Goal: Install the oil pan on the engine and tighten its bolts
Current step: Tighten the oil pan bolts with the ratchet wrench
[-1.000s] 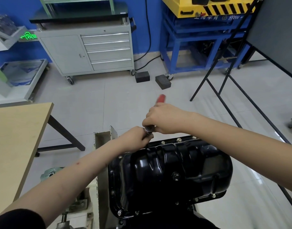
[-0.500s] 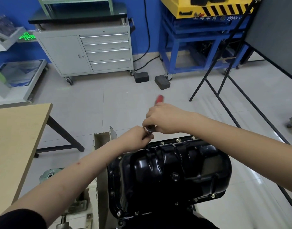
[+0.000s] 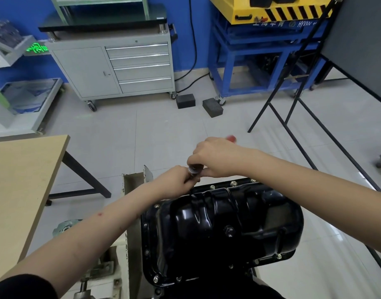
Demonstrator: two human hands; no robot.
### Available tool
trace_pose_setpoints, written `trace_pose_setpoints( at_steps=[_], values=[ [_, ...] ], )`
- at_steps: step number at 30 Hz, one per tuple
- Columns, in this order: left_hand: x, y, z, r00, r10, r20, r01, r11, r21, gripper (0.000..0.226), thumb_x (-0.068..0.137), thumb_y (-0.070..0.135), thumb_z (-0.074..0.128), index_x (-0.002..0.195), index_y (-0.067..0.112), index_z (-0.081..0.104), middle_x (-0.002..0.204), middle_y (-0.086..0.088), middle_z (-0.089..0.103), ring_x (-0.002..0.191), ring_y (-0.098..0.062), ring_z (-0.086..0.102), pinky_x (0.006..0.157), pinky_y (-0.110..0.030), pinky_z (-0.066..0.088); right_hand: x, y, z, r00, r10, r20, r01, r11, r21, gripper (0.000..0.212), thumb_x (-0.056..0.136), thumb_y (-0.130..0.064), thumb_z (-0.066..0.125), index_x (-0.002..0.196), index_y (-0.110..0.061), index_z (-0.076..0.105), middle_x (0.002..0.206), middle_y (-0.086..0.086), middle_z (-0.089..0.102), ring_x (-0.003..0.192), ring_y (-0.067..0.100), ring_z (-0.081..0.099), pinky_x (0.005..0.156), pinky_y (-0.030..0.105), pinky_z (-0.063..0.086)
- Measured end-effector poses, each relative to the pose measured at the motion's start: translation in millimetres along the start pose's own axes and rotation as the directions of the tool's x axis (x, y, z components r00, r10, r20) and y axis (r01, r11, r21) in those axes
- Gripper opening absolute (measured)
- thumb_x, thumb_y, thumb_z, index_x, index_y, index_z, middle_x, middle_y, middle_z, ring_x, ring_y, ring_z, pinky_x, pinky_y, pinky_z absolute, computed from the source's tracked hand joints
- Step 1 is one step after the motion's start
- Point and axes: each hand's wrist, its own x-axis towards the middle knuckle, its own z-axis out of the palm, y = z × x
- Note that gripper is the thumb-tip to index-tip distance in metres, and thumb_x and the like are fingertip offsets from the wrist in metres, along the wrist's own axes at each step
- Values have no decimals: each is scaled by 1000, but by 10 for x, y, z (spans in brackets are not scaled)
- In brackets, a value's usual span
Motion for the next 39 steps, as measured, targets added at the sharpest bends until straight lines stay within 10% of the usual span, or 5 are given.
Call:
trace_pose_setpoints(
  at_steps=[7,14,23,31,39],
  values=[
    [3,18,20,1000,-12,-12,12,1000,2,36,96,28,41,63,13,37,55,-2,42,53,-15,35,48,-20,27,11,3,11,1000,3,-17,-4,998,-55,26,90,-36,47,104,-17,57,99,2,65,94,24,58,94,30,35],
    [3,3,9,999,-51,-4,51,999,-13,15,87,8,43,82,-1,53,80,-19,56,66,-21,45,59,-28,36,4,-61,27,993,117,-11,-117,991,-63,52,86,-61,44,86,-11,58,85,7,64,65,24,45,71,30,38],
    [43,2,39,1000,20,8,-20,1000,16,34,96,23,40,64,14,37,56,-1,42,62,-22,39,56,-30,28,-4,-32,18,999,-40,-33,37,997,-74,23,90,-24,46,111,-21,55,107,-2,61,106,20,51,94,30,34],
    [6,-1,67,993,-28,-116,25,999,-28,37,92,17,44,55,19,38,78,-24,60,72,-36,51,52,-26,21,-6,-32,27,992,125,-14,-126,992,-30,41,86,-59,46,80,-19,52,83,6,64,65,25,45,71,30,34],
    [20,-22,81,997,49,-62,-47,999,24,29,97,22,39,84,1,53,83,-21,64,80,-34,57,66,-31,39,6,-2,34,998,-50,-47,48,998,-45,21,91,-24,47,110,-22,56,105,-4,60,107,19,50,92,29,33]
  ],
)
